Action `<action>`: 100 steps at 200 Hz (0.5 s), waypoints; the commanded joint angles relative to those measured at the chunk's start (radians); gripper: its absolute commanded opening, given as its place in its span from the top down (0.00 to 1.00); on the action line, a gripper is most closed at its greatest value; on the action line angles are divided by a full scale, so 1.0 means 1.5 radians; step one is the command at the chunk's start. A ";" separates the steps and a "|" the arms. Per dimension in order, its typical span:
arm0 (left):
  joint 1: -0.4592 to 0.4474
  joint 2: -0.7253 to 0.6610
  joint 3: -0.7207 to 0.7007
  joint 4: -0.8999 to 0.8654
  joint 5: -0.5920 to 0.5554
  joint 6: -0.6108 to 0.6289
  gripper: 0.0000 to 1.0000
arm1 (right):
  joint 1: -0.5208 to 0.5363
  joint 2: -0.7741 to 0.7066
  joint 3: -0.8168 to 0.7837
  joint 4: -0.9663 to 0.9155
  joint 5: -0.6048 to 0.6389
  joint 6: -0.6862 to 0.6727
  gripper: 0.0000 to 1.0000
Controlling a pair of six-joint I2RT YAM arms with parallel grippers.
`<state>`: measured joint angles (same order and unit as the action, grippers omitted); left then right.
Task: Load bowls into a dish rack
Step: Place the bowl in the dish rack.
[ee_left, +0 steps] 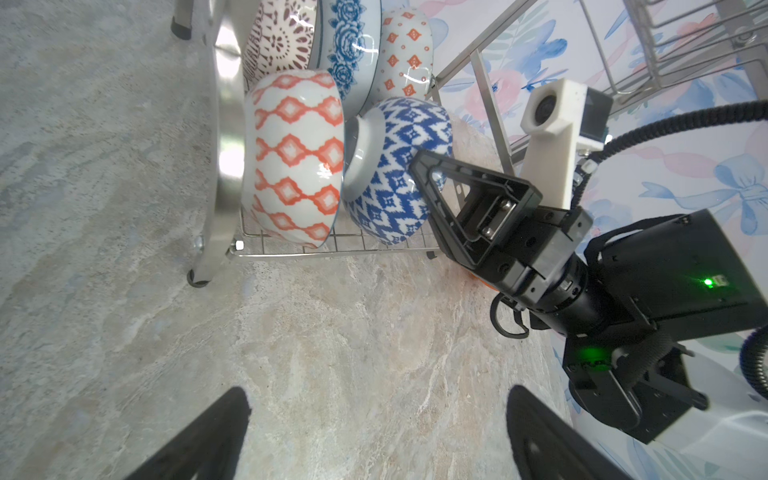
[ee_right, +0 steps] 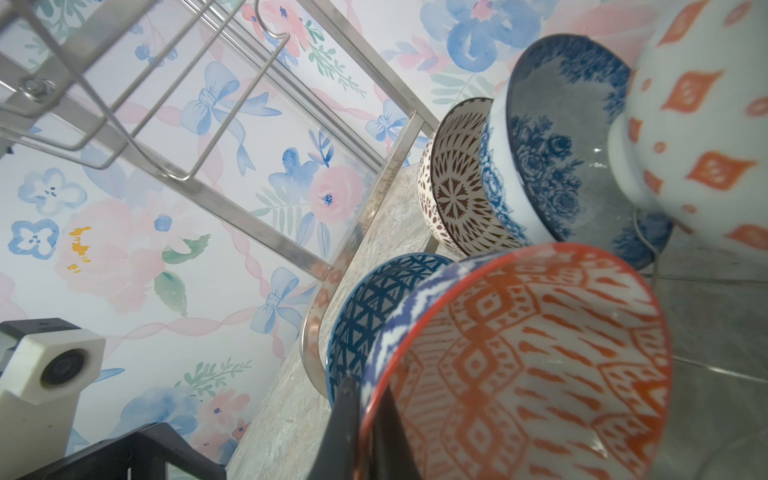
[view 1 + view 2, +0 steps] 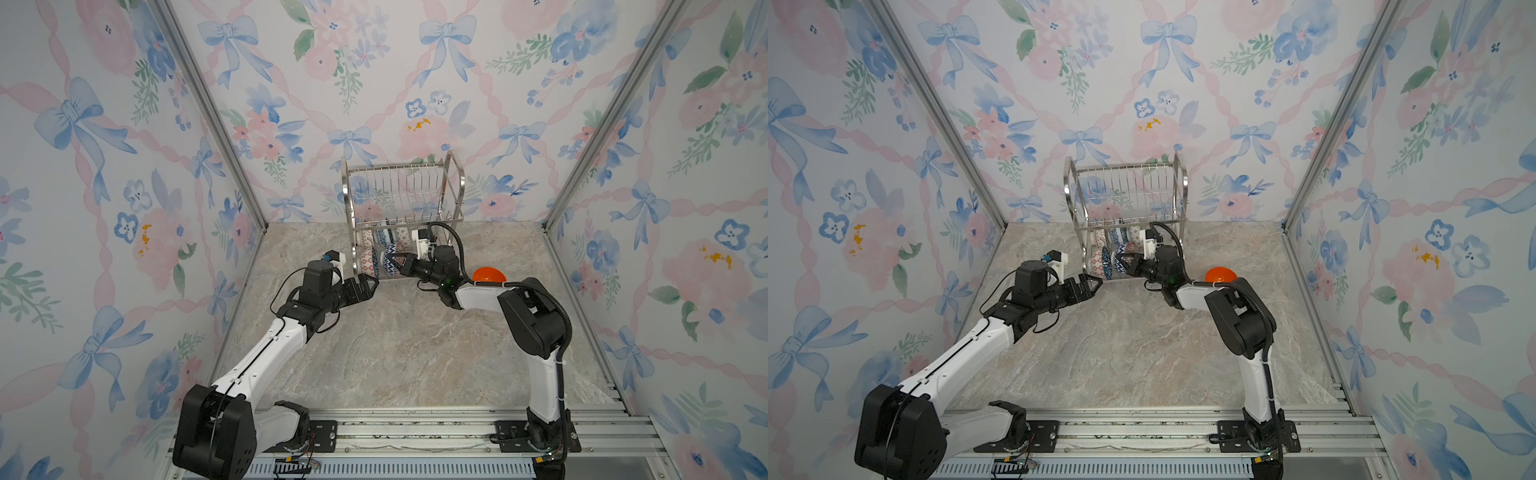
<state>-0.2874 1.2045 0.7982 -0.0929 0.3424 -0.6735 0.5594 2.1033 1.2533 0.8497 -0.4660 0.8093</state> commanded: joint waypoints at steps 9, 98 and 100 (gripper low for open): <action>0.005 0.009 -0.008 0.001 0.010 0.000 0.02 | -0.004 0.020 0.040 0.077 -0.027 0.027 1.00; 0.006 0.006 -0.011 0.001 0.009 0.001 0.02 | -0.005 0.059 0.068 0.090 -0.052 0.046 1.00; 0.005 0.006 -0.012 0.001 0.009 0.002 0.03 | -0.004 0.061 0.069 0.089 -0.053 0.045 1.00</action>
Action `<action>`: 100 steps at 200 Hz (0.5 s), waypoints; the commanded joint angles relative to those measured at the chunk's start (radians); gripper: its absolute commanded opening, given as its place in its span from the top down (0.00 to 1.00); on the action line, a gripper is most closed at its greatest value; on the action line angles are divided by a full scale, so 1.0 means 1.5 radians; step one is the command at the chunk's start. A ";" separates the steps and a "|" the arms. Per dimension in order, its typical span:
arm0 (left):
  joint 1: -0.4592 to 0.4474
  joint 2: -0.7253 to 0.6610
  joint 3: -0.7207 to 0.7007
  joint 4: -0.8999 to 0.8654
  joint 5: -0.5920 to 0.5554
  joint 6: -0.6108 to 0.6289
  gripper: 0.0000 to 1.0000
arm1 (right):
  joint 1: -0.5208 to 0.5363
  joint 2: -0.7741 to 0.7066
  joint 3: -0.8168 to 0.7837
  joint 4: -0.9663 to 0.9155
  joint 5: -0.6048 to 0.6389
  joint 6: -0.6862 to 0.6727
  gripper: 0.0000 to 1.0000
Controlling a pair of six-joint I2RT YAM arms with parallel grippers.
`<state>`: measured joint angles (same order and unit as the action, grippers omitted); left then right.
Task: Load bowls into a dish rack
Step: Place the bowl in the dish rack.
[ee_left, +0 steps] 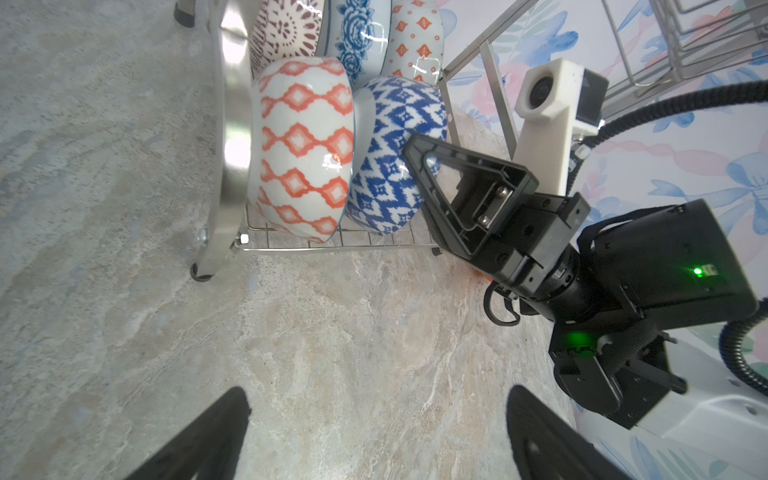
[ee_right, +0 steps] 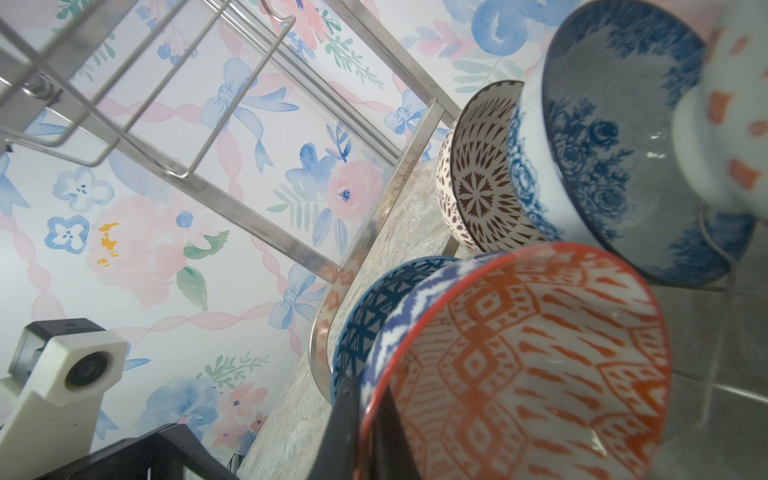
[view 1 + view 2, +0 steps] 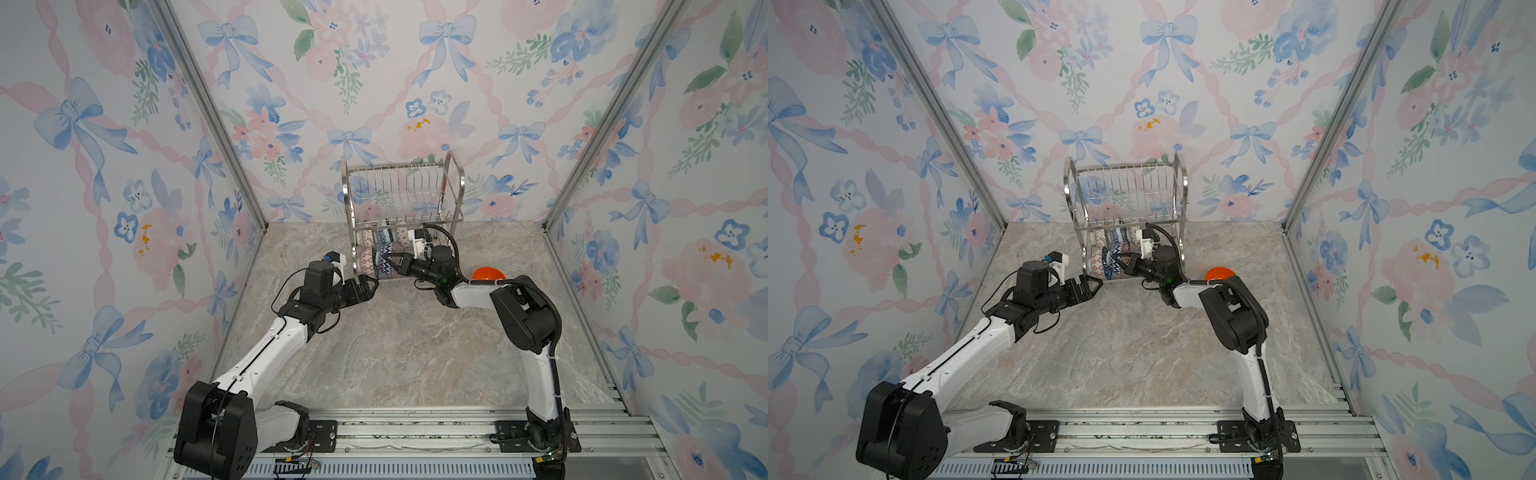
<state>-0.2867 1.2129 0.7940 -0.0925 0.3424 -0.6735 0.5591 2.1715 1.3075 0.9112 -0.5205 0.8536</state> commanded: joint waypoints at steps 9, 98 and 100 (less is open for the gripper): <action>0.005 -0.001 -0.009 0.000 0.009 0.002 0.02 | -0.004 0.020 0.039 0.044 -0.022 0.017 1.00; 0.006 0.003 -0.009 0.001 0.010 0.002 0.03 | -0.018 0.031 0.035 0.051 -0.022 0.034 1.00; 0.005 0.002 -0.010 0.001 0.010 0.001 0.02 | -0.018 0.032 0.034 0.052 -0.022 0.036 1.00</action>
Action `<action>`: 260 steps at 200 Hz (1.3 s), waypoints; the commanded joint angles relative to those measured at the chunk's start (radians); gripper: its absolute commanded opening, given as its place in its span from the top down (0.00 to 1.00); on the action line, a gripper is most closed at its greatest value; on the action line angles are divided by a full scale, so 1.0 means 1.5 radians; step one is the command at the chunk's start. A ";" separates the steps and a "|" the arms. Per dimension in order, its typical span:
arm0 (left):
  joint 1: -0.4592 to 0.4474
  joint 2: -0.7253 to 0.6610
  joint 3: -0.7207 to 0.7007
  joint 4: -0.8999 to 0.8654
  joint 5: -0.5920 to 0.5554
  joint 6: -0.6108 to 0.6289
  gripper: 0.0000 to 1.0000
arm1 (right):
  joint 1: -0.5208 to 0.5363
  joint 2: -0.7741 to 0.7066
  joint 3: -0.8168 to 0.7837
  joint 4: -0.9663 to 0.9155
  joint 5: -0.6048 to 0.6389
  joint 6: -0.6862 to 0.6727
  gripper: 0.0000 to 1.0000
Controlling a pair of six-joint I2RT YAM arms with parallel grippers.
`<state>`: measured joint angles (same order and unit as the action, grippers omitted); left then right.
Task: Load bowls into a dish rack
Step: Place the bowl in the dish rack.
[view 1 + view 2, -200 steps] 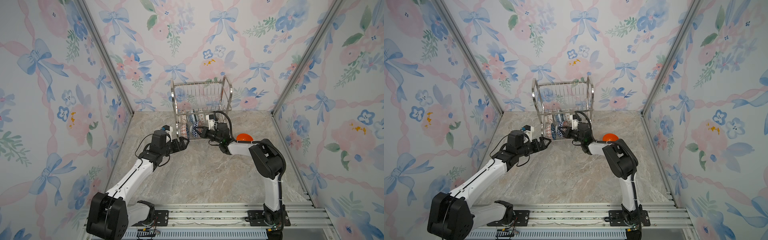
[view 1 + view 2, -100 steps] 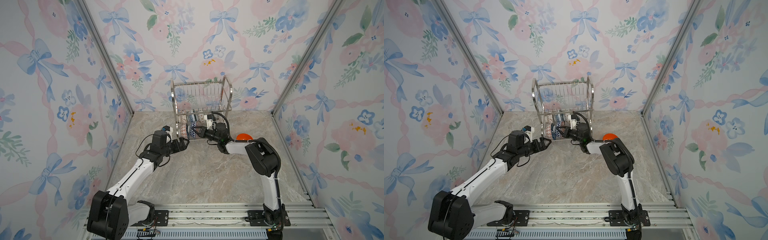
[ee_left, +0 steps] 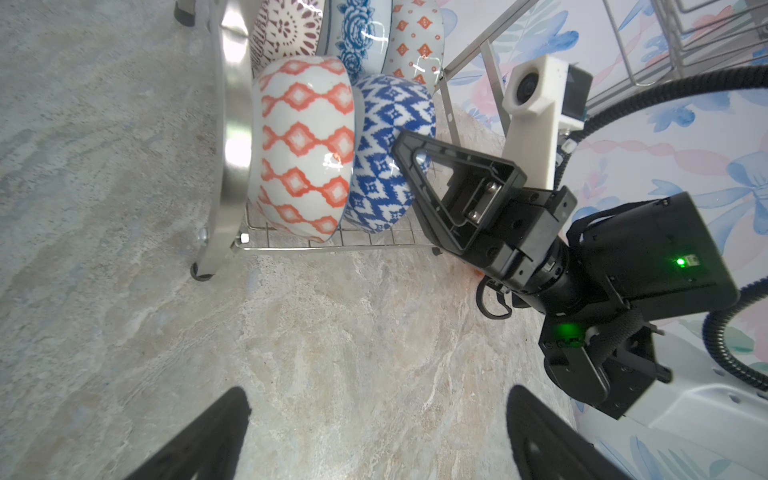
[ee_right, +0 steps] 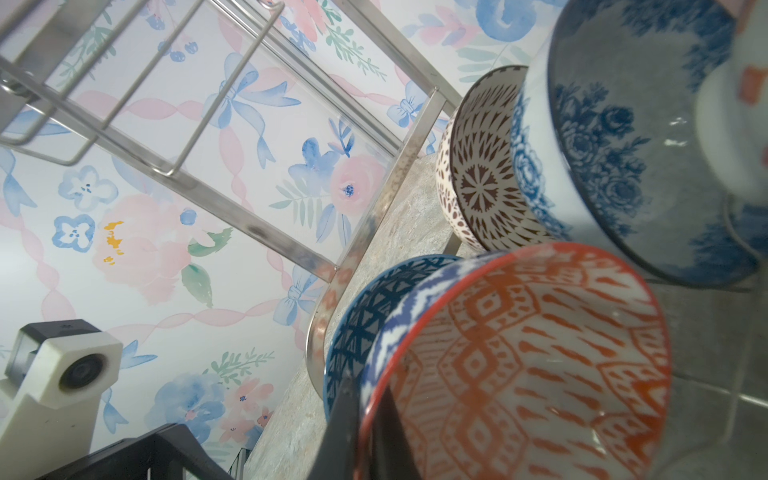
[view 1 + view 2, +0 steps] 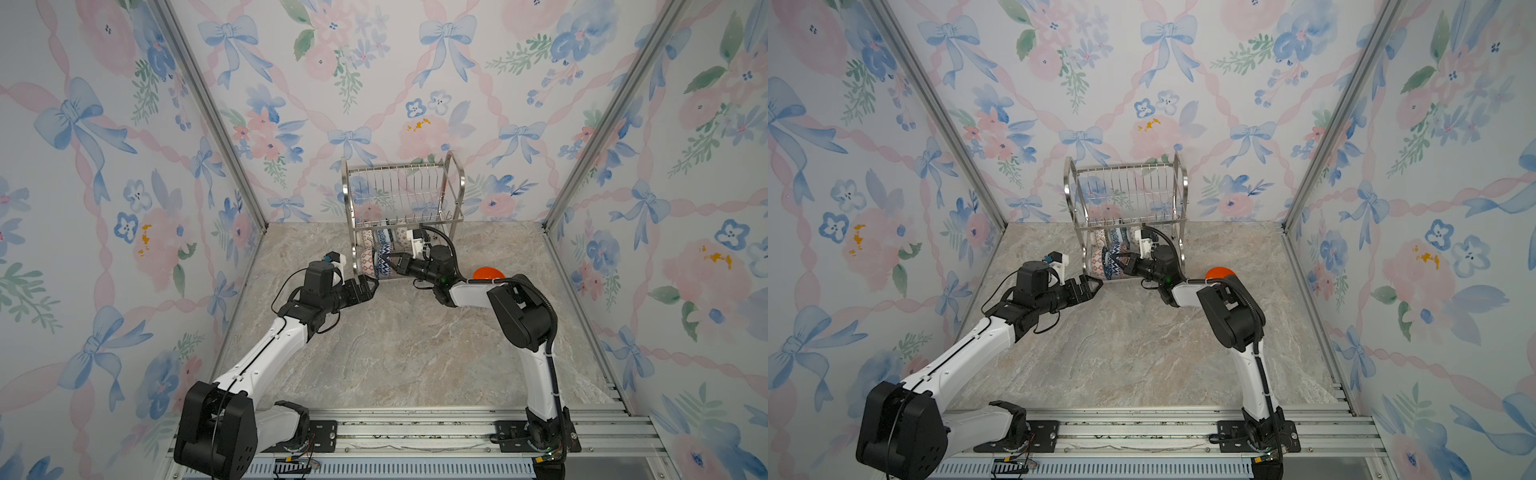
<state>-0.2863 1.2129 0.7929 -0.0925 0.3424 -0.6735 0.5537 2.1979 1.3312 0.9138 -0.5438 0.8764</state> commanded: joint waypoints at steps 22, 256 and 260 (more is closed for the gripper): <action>0.005 0.002 -0.008 0.000 0.010 0.001 0.03 | -0.018 0.018 0.018 0.058 -0.008 0.027 1.00; 0.004 -0.006 -0.015 0.002 0.008 0.000 0.02 | -0.003 -0.032 0.019 -0.120 -0.026 -0.107 0.88; 0.004 -0.005 -0.015 0.002 0.008 0.001 0.03 | -0.003 -0.033 0.019 -0.122 -0.025 -0.110 0.87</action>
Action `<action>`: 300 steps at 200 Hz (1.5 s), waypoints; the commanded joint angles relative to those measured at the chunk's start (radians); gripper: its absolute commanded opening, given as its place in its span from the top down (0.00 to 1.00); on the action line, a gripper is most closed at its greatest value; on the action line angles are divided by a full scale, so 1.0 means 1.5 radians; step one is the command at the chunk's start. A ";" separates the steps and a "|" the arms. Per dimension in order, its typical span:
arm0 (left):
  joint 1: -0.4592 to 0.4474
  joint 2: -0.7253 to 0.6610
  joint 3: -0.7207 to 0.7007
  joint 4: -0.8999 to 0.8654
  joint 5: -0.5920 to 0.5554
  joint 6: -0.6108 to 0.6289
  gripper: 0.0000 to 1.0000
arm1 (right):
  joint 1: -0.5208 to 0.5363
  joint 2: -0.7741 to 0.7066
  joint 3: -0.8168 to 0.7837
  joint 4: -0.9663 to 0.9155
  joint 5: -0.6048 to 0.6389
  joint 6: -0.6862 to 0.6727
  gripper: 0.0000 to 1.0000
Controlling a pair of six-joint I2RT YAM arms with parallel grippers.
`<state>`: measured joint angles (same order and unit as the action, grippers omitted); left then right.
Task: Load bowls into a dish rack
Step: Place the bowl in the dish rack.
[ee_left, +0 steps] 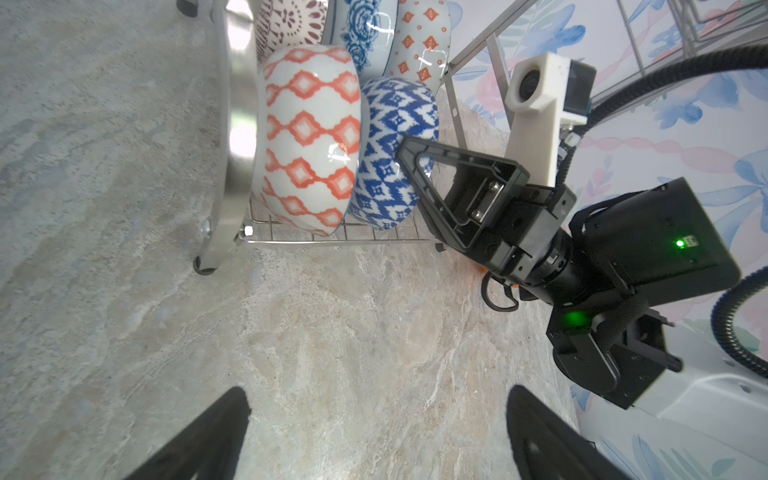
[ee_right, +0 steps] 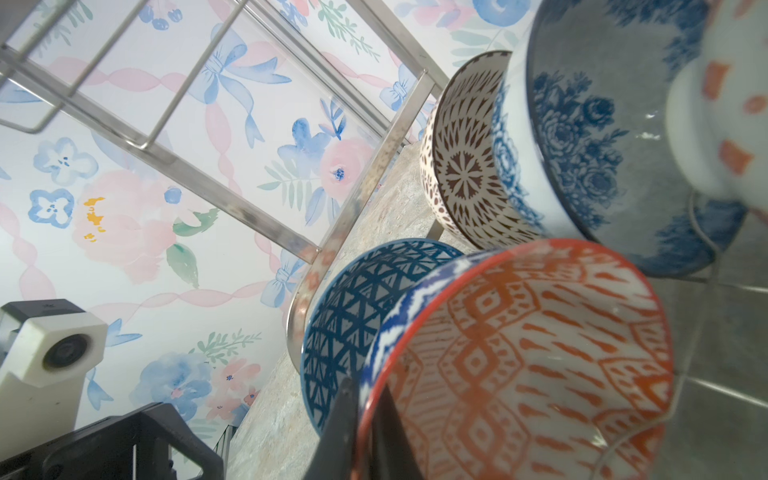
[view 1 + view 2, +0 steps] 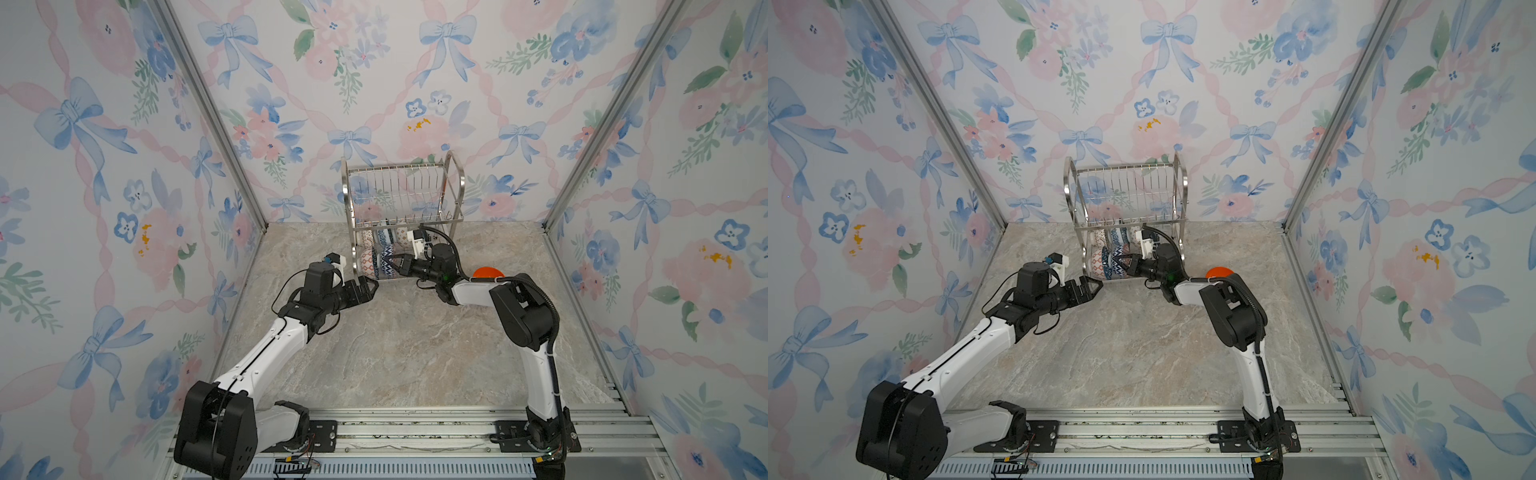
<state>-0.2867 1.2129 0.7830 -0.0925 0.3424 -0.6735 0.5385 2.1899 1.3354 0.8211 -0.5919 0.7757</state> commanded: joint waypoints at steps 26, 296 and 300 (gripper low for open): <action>0.005 -0.008 -0.010 0.001 0.007 0.000 0.03 | 0.009 -0.028 0.016 -0.063 0.005 -0.045 0.86; 0.005 -0.012 -0.011 0.001 0.006 0.002 0.02 | 0.002 -0.060 -0.026 -0.030 0.012 -0.052 0.67; 0.004 -0.011 -0.011 0.002 0.006 0.002 0.02 | 0.001 -0.061 -0.027 -0.029 0.012 -0.052 0.67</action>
<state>-0.2867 1.2125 0.7826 -0.0925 0.3420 -0.6735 0.5442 2.1502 1.3083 0.7372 -0.5865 0.7090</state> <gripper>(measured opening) 0.975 0.326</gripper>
